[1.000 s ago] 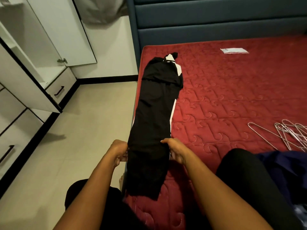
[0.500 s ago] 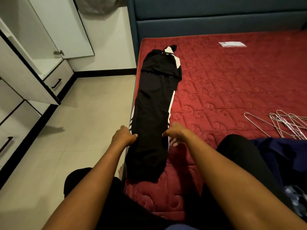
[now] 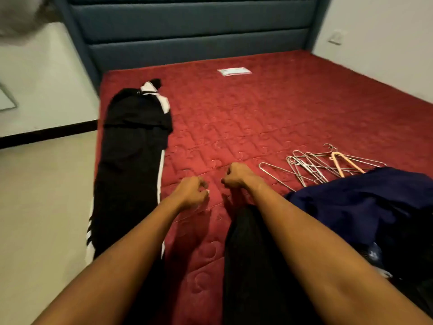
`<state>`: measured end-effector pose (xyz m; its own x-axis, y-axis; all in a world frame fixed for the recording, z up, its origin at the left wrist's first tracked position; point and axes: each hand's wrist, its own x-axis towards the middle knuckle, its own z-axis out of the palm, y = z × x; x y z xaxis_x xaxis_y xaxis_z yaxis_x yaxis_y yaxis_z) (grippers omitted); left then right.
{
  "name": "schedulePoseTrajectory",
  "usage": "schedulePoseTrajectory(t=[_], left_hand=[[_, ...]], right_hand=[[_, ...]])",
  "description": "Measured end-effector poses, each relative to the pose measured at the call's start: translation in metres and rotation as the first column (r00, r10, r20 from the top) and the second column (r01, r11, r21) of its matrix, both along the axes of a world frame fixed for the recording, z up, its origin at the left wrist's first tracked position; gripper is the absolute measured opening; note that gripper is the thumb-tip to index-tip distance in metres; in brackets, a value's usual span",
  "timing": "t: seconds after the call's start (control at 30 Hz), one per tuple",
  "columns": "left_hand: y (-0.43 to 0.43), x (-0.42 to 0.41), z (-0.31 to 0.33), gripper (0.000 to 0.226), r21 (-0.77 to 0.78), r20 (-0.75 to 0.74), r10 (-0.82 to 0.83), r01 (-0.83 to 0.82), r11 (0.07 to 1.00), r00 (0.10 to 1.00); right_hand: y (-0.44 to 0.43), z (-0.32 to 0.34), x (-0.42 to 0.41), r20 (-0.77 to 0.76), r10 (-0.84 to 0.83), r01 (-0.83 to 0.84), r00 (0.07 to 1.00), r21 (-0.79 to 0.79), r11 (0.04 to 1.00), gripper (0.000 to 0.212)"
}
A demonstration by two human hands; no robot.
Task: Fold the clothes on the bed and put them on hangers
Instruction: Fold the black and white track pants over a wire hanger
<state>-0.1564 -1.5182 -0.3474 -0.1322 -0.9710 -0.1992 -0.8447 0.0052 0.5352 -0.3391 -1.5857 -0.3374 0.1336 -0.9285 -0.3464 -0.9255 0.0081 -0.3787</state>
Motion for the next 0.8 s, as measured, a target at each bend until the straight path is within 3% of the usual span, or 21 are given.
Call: schedulePoseTrajectory(t=[0.13, 0.27, 0.43, 0.53, 0.63, 0.73, 0.8], left_hand=[[-0.043, -0.050, -0.015, 0.040, 0.039, 0.039, -0.136, 0.135, 0.990, 0.990], [-0.075, -0.092, -0.027, 0.028, 0.021, 0.014, -0.143, 0.142, 0.990, 0.990], [-0.095, -0.103, -0.043, 0.016, -0.010, -0.022, -0.003, 0.003, 1.000, 1.000], [-0.105, -0.091, -0.058, 0.011, 0.023, -0.225, 0.132, -0.131, 0.991, 0.965], [-0.106, -0.078, -0.056, 0.018, 0.144, -0.522, 0.339, -0.311, 0.940, 0.783], [-0.095, -0.062, -0.040, 0.012, 0.316, -0.712, 0.522, -0.450, 0.836, 0.470], [-0.086, -0.038, -0.030, 0.006, 0.331, -0.780, 0.541, -0.527, 0.783, 0.314]], right_hand=[[-0.015, -0.003, -0.077, -0.078, -0.124, 0.115, 0.989, -0.114, 0.987, 0.019], [-0.034, -0.013, -0.145, -0.190, -0.264, 0.208, 0.946, -0.269, 0.940, 0.041], [-0.050, -0.032, -0.161, -0.379, -0.192, 0.096, 0.905, -0.259, 0.961, 0.023], [-0.068, -0.028, -0.132, -0.352, -0.128, -0.005, 0.927, -0.353, 0.936, 0.022], [-0.082, -0.012, -0.081, -0.298, 0.011, -0.147, 0.954, -0.437, 0.888, 0.023], [-0.086, 0.004, -0.019, -0.156, 0.154, -0.214, 0.976, -0.518, 0.828, 0.022], [-0.085, 0.016, 0.018, -0.089, 0.242, -0.250, 0.966, -0.557, 0.792, 0.019]])
